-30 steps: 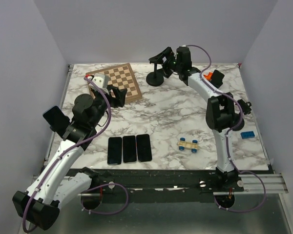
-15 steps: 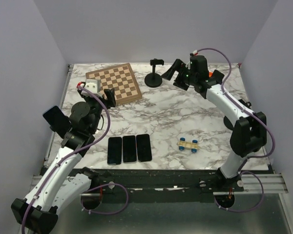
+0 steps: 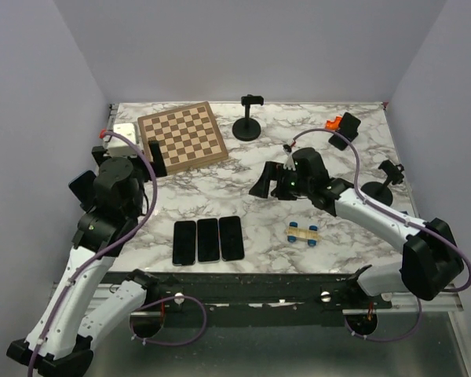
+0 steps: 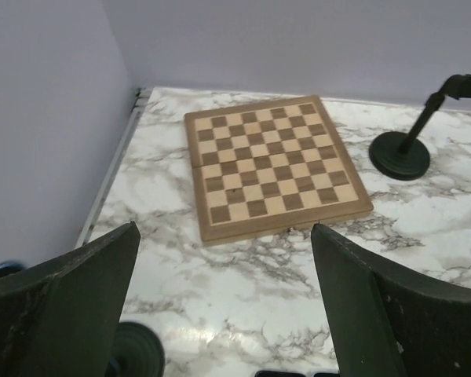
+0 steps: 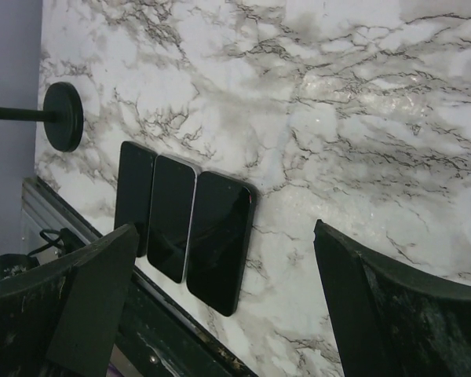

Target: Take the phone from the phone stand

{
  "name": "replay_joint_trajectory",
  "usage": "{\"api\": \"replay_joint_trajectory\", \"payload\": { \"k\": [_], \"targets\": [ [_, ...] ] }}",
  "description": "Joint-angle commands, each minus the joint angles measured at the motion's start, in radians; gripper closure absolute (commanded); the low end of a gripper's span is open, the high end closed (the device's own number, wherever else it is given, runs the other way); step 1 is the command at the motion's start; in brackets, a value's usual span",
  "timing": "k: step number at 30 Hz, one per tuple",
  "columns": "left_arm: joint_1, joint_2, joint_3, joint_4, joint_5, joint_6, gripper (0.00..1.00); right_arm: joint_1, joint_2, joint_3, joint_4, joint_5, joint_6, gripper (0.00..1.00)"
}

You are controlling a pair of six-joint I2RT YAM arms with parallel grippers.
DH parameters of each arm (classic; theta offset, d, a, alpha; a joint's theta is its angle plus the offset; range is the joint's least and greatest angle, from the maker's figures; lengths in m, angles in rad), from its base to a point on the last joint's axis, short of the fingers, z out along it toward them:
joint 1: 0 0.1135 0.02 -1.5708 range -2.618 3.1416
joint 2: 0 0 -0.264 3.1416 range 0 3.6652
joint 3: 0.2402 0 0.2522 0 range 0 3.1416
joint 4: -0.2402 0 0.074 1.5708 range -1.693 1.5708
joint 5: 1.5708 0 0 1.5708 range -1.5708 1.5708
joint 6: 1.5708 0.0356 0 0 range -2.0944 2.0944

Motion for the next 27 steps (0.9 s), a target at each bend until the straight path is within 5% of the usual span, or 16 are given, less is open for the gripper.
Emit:
{"api": "replay_joint_trajectory", "payload": {
  "k": [1, 10, 24, 27],
  "targets": [
    [0.047, -0.025, 0.150, -0.419, -0.214, -0.150, 0.01, -0.005, -0.074, -0.016, 0.077, 0.014, 0.003, 0.00],
    [0.255, 0.050, 0.193, -0.608, -0.174, -0.195, 0.01, -0.004, -0.171, 0.090, -0.094, 0.076, -0.114, 0.00],
    [0.531, 0.152, 0.169, -0.570, -0.223, -0.325, 0.01, -0.004, -0.296, 0.053, -0.152, 0.100, -0.141, 0.00],
    [0.554, 0.154, 0.128, -0.458, -0.217, -0.278, 0.01, -0.005, -0.304, 0.052, -0.151, 0.106, -0.148, 0.00]
  ]
}}
